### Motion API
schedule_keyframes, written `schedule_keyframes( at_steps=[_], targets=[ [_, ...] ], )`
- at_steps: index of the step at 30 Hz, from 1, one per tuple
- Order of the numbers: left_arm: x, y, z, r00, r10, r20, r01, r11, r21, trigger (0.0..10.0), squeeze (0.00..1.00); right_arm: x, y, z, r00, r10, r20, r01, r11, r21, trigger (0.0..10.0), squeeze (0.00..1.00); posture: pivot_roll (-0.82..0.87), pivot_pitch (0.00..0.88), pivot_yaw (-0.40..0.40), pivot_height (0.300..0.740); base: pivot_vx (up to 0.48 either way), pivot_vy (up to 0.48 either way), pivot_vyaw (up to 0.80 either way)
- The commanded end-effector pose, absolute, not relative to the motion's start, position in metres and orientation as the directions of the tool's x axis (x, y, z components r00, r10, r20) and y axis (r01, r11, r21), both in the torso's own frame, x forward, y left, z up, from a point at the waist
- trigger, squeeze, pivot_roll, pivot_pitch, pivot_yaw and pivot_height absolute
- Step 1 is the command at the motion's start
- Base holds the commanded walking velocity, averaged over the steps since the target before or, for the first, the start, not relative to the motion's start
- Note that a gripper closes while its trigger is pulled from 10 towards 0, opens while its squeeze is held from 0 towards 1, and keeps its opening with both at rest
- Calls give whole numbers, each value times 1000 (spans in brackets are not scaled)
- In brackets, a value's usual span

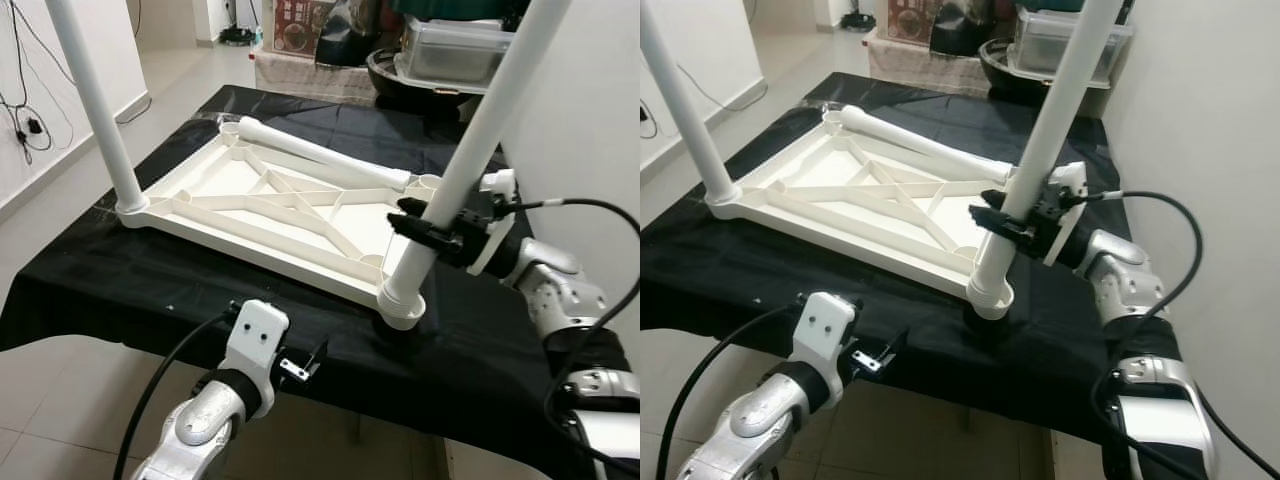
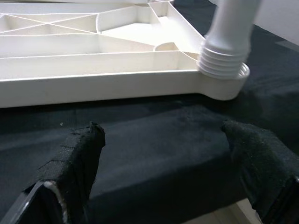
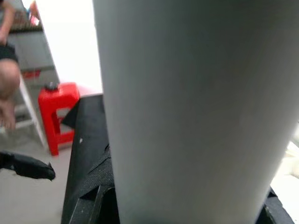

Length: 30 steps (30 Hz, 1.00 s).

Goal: Building children table

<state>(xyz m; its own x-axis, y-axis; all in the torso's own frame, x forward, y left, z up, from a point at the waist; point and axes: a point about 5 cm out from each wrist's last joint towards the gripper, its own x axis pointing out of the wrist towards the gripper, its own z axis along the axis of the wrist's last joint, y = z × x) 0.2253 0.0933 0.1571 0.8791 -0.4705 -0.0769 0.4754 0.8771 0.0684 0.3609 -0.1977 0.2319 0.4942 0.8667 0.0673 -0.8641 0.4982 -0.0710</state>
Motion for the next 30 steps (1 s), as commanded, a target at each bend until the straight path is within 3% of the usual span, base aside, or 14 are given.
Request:
schedule_keyframes(
  at_steps=[1,9,17,30],
  targets=[
    [221,94,156,873,-479,-95,485,873,54,10000,0,360,-194,200,489,870,-65,-872,490,-1,10000,0,215,189,-93,740,0,0,0],
    [216,96,156,873,-474,-114,482,874,58,10000,0,366,-200,208,500,865,-44,-865,501,35,10000,0,219,218,-96,740,0,0,0],
    [214,96,157,873,-471,-131,480,875,54,10000,0,354,-217,211,408,913,-3,-909,406,96,10000,0,218,228,-94,740,0,0,0],
    [216,96,157,874,-467,-136,477,877,55,10000,0,348,-231,211,379,925,-21,-920,379,95,10000,0,214,223,-92,740,0,0,0]
  ],
)
